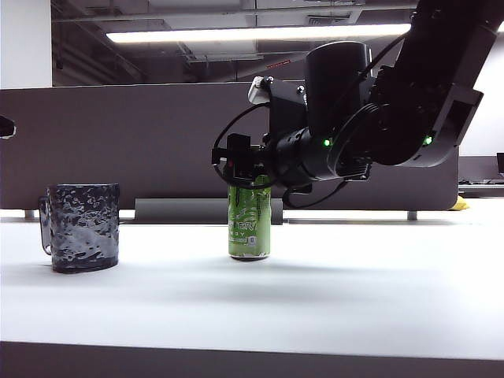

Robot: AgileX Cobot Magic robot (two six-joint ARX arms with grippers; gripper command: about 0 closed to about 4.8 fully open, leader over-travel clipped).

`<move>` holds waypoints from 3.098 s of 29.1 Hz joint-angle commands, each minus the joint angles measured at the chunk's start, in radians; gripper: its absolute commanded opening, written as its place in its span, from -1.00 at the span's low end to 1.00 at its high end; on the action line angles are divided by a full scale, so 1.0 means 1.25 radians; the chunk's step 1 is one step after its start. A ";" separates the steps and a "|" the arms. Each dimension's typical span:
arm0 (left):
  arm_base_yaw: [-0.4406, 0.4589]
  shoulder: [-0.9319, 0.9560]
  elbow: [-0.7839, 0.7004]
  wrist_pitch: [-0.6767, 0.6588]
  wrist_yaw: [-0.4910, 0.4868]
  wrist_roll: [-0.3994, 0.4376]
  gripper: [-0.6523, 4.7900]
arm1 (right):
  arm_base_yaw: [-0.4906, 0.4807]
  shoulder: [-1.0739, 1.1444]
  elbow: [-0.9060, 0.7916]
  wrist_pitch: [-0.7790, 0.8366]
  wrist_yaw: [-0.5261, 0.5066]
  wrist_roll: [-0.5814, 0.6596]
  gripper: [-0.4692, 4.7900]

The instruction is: Pick up the metal can, pour some water into the cup, then place the can back on the table.

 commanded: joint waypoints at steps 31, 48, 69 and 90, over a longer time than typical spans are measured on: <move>0.001 0.001 0.001 0.011 0.003 0.000 -0.78 | 0.009 -0.067 0.003 0.014 -0.078 -0.070 0.04; 0.002 0.001 0.001 0.011 0.003 0.000 -0.78 | 0.080 -0.072 0.241 -0.255 -0.128 -0.236 0.05; 0.066 0.001 0.001 0.010 0.021 0.000 -0.78 | 0.122 -0.043 0.323 -0.359 -0.125 -0.364 0.05; 0.163 0.001 0.001 0.011 0.020 0.000 -0.78 | 0.147 0.005 0.403 -0.426 -0.127 -0.470 0.05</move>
